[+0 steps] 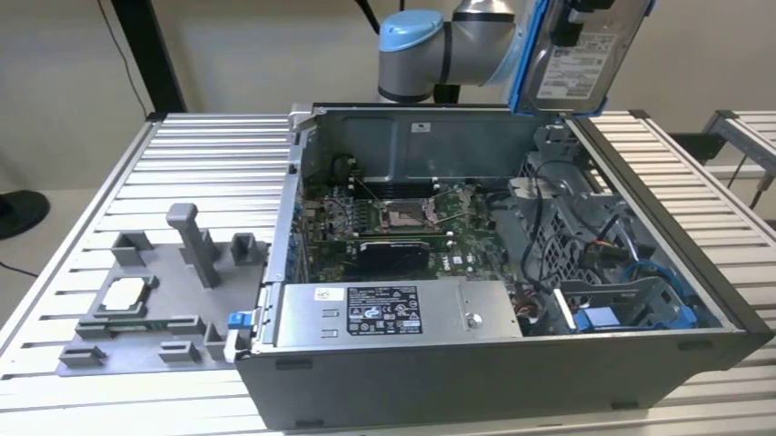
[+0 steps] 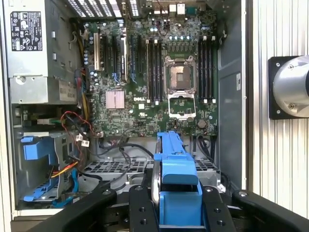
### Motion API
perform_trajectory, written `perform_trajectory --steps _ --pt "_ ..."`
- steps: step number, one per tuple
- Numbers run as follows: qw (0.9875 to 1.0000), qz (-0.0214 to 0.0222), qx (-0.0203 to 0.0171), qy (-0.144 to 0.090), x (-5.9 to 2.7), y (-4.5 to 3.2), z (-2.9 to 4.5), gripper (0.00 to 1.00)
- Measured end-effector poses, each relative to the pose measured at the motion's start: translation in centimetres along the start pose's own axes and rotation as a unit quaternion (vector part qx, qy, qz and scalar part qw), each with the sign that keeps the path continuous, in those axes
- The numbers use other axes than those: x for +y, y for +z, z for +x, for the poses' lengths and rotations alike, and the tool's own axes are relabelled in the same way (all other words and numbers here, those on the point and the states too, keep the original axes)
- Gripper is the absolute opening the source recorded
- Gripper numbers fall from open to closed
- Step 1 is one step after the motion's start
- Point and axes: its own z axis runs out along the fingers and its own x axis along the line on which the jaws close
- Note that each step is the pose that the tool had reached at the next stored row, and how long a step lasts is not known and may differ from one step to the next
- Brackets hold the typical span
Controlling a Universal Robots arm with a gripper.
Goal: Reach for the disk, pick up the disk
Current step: 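Pick up the disk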
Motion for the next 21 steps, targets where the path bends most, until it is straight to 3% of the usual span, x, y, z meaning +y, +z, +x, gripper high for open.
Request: perform_trajectory --steps 21 --pt "1.0000 -0.0001 0.0000 0.000 -0.54 -0.03 1.27 0.00"
